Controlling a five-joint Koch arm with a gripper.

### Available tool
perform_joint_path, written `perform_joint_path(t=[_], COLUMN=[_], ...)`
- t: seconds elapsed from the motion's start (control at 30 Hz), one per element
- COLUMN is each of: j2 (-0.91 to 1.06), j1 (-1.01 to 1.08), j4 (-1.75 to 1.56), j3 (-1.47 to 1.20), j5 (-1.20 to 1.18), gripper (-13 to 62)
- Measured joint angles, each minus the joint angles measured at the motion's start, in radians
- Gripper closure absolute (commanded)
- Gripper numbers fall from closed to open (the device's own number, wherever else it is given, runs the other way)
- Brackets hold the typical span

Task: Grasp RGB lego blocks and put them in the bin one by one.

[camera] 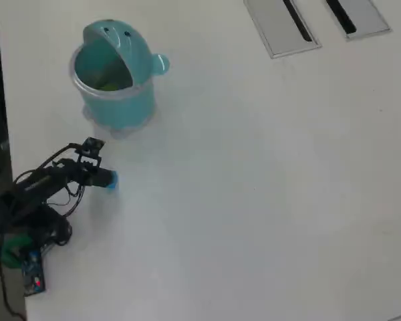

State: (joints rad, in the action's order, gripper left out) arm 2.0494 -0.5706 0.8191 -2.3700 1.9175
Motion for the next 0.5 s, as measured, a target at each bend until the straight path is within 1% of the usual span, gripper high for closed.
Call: perform_joint_path(t=[0.13,0.3,0.5], j2=[-0.044,-0.092,-0.135], j1=[0.006,0.015,0.021], j4=[-0.034,-0.046,-0.052], j3=[0.000,0.078,0.081], j5=[0.002,0.012,0.021], gripper=[19.8,19.9,19.9])
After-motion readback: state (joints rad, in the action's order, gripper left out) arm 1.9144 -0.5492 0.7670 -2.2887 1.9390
